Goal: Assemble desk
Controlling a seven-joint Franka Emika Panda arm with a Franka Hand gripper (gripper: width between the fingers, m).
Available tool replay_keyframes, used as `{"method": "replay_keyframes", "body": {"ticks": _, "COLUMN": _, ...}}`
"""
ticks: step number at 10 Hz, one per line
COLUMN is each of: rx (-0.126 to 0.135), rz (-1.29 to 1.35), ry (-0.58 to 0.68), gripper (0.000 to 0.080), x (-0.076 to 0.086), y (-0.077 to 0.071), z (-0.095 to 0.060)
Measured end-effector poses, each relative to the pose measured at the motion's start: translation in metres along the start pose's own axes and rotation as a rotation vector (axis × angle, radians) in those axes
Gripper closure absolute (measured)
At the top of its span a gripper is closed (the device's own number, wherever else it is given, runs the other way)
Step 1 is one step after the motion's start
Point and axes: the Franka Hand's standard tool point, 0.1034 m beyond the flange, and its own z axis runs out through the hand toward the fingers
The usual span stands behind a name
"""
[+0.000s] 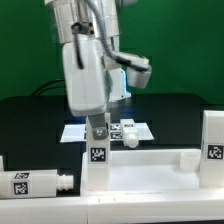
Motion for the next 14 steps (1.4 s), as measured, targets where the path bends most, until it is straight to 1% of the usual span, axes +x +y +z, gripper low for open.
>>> {"method": "replay_keyframes", "body": {"ticks": 1, "rx": 0.003, "rz": 0.066, "ry": 0.0, "gripper": 0.051, "x": 0.0, "y": -0.001, "z": 0.0}}
{"method": "replay_keyframes", "body": {"ticks": 4, "rx": 0.005, "rz": 0.075, "ry": -0.001, "gripper": 0.0508, "x": -0.001, "y": -0.001, "z": -0.001}}
{"method": "replay_keyframes", "body": {"ticks": 5, "rx": 0.016, "rz": 0.082, "ry": -0.011, "gripper": 0.0315, "x": -0.004, "y": -0.004, "z": -0.009}}
{"method": "replay_keyframes", "body": {"ticks": 6, "rx": 0.032, "rz": 0.085, "ry": -0.025, "gripper": 0.0315, "x": -0.009, "y": -0.005, "z": -0.021}}
{"method": "replay_keyframes", "body": {"ticks": 7, "rx": 0.033, "rz": 0.076, "ry": -0.039, "gripper": 0.0183, "x": -0.02, "y": 0.003, "z": -0.032}}
{"method": "replay_keyframes", "body": {"ticks": 8, "rx": 0.024, "rz": 0.063, "ry": -0.051, "gripper": 0.016, "x": -0.03, "y": 0.014, "z": -0.039}}
{"method": "replay_keyframes", "body": {"ticks": 10, "rx": 0.017, "rz": 0.061, "ry": -0.042, "gripper": 0.0153, "x": -0.025, "y": 0.013, "z": -0.031}}
{"method": "replay_keyframes", "body": {"ticks": 12, "rx": 0.012, "rz": 0.054, "ry": -0.041, "gripper": 0.015, "x": -0.029, "y": 0.015, "z": -0.03}}
{"method": "replay_keyframes", "body": {"ticks": 13, "rx": 0.004, "rz": 0.04, "ry": -0.037, "gripper": 0.015, "x": -0.037, "y": 0.027, "z": -0.023}}
{"method": "replay_keyframes", "body": {"ticks": 14, "rx": -0.009, "rz": 0.017, "ry": -0.02, "gripper": 0.015, "x": -0.043, "y": 0.05, "z": -0.013}}
